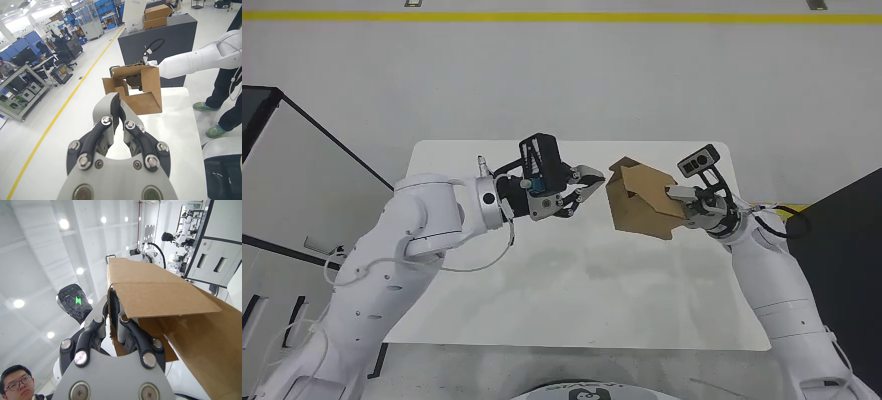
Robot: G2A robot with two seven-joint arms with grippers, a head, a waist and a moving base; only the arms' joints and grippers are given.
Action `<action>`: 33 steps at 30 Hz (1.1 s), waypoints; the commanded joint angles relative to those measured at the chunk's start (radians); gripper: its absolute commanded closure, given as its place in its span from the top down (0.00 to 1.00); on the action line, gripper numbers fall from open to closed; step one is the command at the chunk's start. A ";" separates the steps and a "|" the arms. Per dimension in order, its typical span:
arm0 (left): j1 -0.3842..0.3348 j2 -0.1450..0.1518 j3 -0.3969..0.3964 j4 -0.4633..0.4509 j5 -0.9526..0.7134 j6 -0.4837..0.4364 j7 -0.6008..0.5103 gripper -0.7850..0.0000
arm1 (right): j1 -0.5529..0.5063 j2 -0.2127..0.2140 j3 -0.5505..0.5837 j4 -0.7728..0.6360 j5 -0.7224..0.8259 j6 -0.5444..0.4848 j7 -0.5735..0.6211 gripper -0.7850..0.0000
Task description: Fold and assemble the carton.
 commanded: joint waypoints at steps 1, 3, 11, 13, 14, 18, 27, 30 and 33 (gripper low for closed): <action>0.000 0.000 0.000 0.000 -0.001 -0.001 0.000 0.00 | 0.000 0.000 0.000 0.000 0.001 0.000 0.000 0.00; 0.002 0.000 0.000 0.000 -0.001 0.003 0.002 0.00 | 0.000 0.000 0.000 0.000 0.001 0.000 0.000 0.00; 0.035 0.000 -0.021 -0.013 0.076 0.060 0.050 0.00 | -0.017 -0.003 -0.021 -0.009 0.042 0.100 -0.034 0.00; 0.043 0.000 -0.024 -0.016 0.084 0.065 0.061 0.00 | -0.015 -0.004 -0.026 -0.003 0.055 0.123 -0.027 0.00; 0.045 0.000 -0.026 -0.016 0.091 0.068 0.063 0.00 | -0.015 -0.005 -0.030 0.000 0.062 0.136 -0.021 0.00; 0.051 -0.001 -0.031 -0.022 0.110 0.082 0.079 0.00 | -0.011 -0.007 -0.043 0.011 0.092 0.173 -0.003 0.00; 0.041 -0.008 -0.005 -0.018 0.126 0.083 0.102 0.00 | -0.005 -0.011 -0.067 0.030 0.115 0.240 0.022 0.00; 0.029 -0.011 0.013 -0.011 0.124 0.078 0.106 0.00 | -0.004 -0.011 -0.073 0.029 0.110 0.247 0.026 0.00; 0.019 -0.016 0.031 -0.007 0.114 0.068 0.113 0.00 | -0.004 -0.012 -0.078 0.026 0.108 0.247 0.027 0.00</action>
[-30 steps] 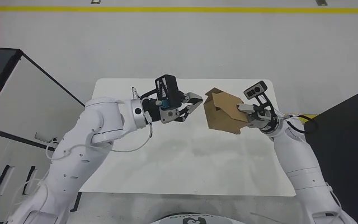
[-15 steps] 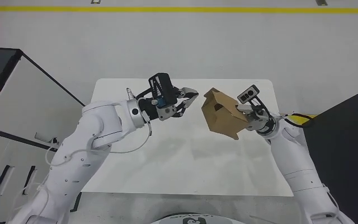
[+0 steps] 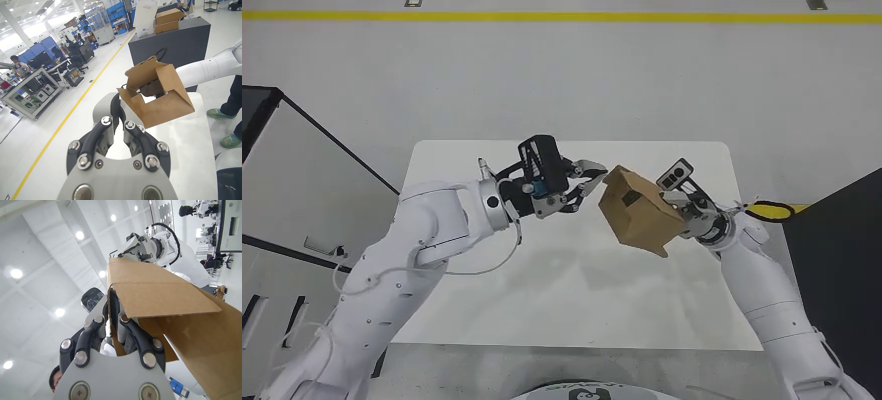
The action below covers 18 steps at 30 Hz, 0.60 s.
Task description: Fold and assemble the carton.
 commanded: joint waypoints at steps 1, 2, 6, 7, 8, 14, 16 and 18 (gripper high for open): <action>-0.006 -0.002 0.010 0.002 -0.007 -0.004 0.004 0.00 | 0.000 0.000 -0.002 -0.002 -0.001 -0.001 0.000 0.00; -0.009 -0.004 0.015 0.002 -0.010 -0.008 0.005 0.00 | -0.001 -0.001 -0.003 -0.003 -0.001 -0.001 0.000 0.00; -0.014 -0.007 0.028 0.003 -0.016 -0.011 0.005 0.00 | -0.002 -0.001 -0.004 -0.003 0.000 -0.004 -0.004 0.00; -0.014 -0.008 0.031 0.003 -0.018 -0.013 0.005 0.00 | -0.002 -0.002 -0.004 -0.004 0.001 -0.005 -0.005 0.00; -0.015 -0.008 0.033 0.002 -0.019 -0.014 0.004 0.00 | -0.003 -0.002 -0.005 -0.003 0.004 -0.004 -0.006 0.00; -0.015 -0.011 0.040 -0.001 -0.021 -0.019 0.001 0.00 | -0.005 -0.005 -0.011 -0.001 0.021 0.001 -0.014 0.00; -0.015 -0.012 0.041 -0.002 -0.021 -0.020 0.001 0.00 | -0.006 -0.006 -0.013 0.000 0.029 0.003 -0.016 0.00; -0.016 -0.013 0.042 -0.003 -0.019 -0.023 0.002 0.00 | -0.007 -0.007 -0.013 0.000 0.033 0.003 -0.021 0.00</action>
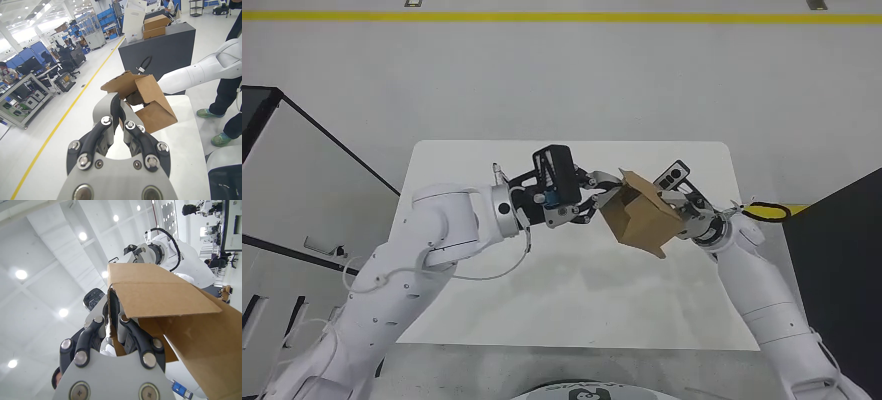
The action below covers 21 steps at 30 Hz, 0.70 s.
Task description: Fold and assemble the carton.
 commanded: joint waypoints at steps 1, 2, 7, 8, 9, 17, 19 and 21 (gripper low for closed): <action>-0.001 -0.001 0.001 -0.002 0.002 -0.004 0.000 0.00 | -0.001 -0.001 0.000 0.000 0.003 0.000 -0.002 0.00; -0.001 -0.001 0.002 -0.003 0.002 -0.006 0.000 0.00 | -0.001 -0.001 0.000 0.000 0.004 0.000 -0.004 0.00; -0.007 -0.003 0.009 -0.006 0.012 -0.018 -0.007 0.00 | -0.003 -0.001 0.003 -0.002 0.001 -0.004 -0.009 0.00; -0.009 -0.003 0.010 -0.006 0.013 -0.019 -0.008 0.00 | -0.003 -0.001 0.004 -0.002 -0.001 -0.004 -0.010 0.00; -0.010 -0.004 0.011 -0.006 0.015 -0.021 -0.009 0.00 | -0.003 -0.001 0.004 -0.003 -0.004 -0.004 -0.010 0.00; -0.017 -0.006 0.017 -0.005 0.026 -0.032 -0.030 0.00 | -0.002 0.000 0.002 -0.009 -0.034 -0.016 -0.007 0.00; -0.018 -0.006 0.019 -0.006 0.029 -0.036 -0.041 0.00 | -0.002 0.000 0.003 -0.009 -0.037 -0.019 -0.006 0.00; -0.018 -0.006 0.019 -0.006 0.029 -0.037 -0.045 0.00 | -0.002 0.000 0.002 -0.009 -0.038 -0.020 -0.005 0.00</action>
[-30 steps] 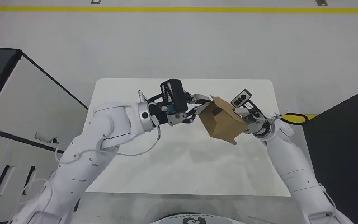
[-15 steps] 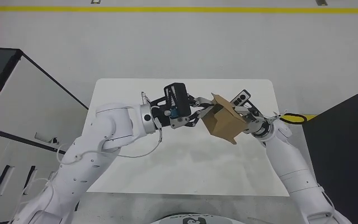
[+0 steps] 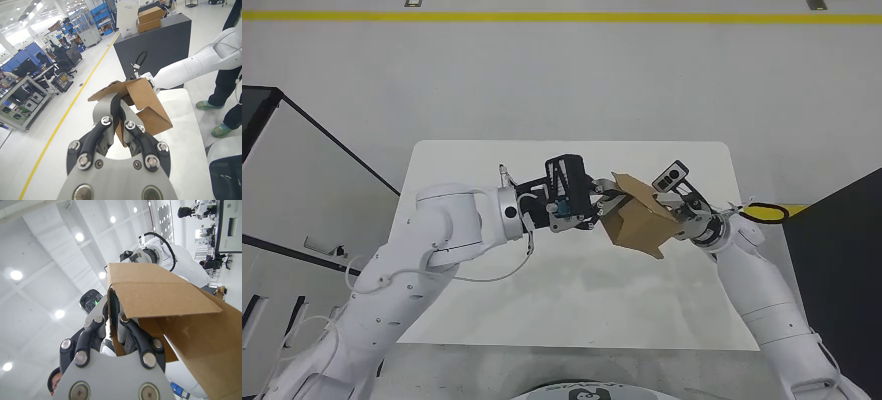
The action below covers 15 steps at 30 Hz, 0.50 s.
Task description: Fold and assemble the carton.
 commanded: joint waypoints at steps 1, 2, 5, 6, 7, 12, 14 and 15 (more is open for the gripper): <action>0.001 0.000 -0.001 0.001 -0.002 0.002 -0.001 0.00 | 0.000 0.000 0.001 0.001 -0.001 -0.003 -0.001 0.00; 0.002 0.000 -0.004 0.000 -0.003 0.005 0.000 0.00 | 0.000 0.000 0.002 0.001 0.000 -0.005 -0.003 0.00; 0.006 0.000 -0.017 -0.006 0.008 0.016 0.015 0.00 | -0.002 -0.001 0.003 0.002 0.007 -0.001 -0.008 0.00; 0.008 0.000 -0.021 -0.009 0.014 0.018 0.022 0.00 | -0.003 -0.001 0.003 0.004 0.011 0.004 -0.012 0.00; 0.011 0.000 -0.023 -0.011 0.020 0.017 0.030 0.00 | -0.003 -0.001 0.003 0.007 0.013 0.011 -0.018 0.00; 0.014 0.002 -0.026 -0.017 0.057 -0.005 0.036 0.00 | 0.001 -0.003 -0.007 0.023 0.022 0.054 -0.042 0.00; 0.014 0.001 -0.023 -0.020 0.069 -0.010 0.038 0.00 | 0.002 -0.003 -0.009 0.028 0.027 0.064 -0.047 0.00; 0.013 0.001 -0.022 -0.021 0.078 -0.013 0.037 0.00 | 0.003 -0.003 -0.010 0.029 0.027 0.066 -0.049 0.00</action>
